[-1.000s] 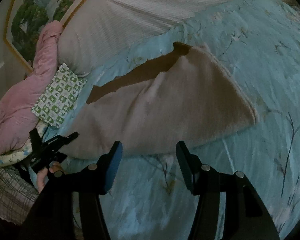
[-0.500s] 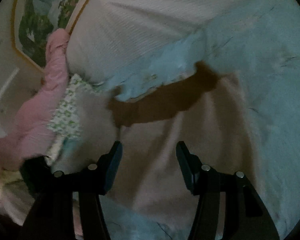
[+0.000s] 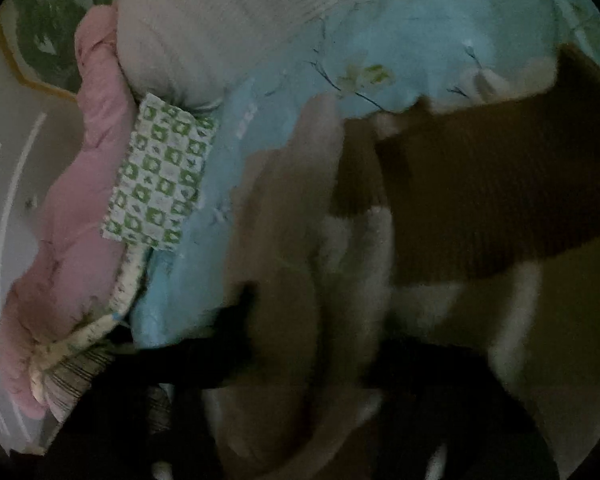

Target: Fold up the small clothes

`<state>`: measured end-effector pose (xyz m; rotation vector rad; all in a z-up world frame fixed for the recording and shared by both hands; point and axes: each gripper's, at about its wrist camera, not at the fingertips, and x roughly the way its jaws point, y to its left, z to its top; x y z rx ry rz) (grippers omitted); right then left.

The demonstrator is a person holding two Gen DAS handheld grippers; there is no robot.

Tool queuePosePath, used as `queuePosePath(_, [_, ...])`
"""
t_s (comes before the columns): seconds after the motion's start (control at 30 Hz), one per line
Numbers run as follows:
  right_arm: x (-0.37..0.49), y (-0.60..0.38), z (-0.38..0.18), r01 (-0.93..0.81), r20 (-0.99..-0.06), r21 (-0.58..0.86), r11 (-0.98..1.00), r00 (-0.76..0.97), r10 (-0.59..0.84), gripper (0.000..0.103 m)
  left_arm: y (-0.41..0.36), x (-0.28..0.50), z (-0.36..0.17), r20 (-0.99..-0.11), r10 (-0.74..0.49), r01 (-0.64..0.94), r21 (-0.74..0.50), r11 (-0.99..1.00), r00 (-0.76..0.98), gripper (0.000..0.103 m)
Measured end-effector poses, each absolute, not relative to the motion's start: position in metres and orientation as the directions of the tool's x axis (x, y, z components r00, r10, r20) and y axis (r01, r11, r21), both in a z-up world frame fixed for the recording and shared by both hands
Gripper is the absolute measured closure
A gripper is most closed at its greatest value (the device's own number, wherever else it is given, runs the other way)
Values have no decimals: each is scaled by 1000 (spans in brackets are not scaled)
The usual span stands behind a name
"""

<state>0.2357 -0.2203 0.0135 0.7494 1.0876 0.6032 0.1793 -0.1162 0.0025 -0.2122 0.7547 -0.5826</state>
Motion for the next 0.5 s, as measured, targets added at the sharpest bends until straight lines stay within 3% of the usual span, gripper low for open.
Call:
queuePosePath(0.03, [236, -222, 17, -79, -556, 781, 620, 364, 747, 84, -117, 177, 4, -579, -570, 426, -379, 822, 584, 96])
queuePosePath(0.3, [213, -271, 102, -215, -538, 676, 705, 510, 671, 86, -187, 177, 44, -518, -646, 549, -351, 758, 561, 96])
queuePosePath(0.5, [202, -335, 69, -119, -620, 628, 769, 521, 587, 86, -244, 191, 10, -580, -644, 563, -348, 749, 499, 95])
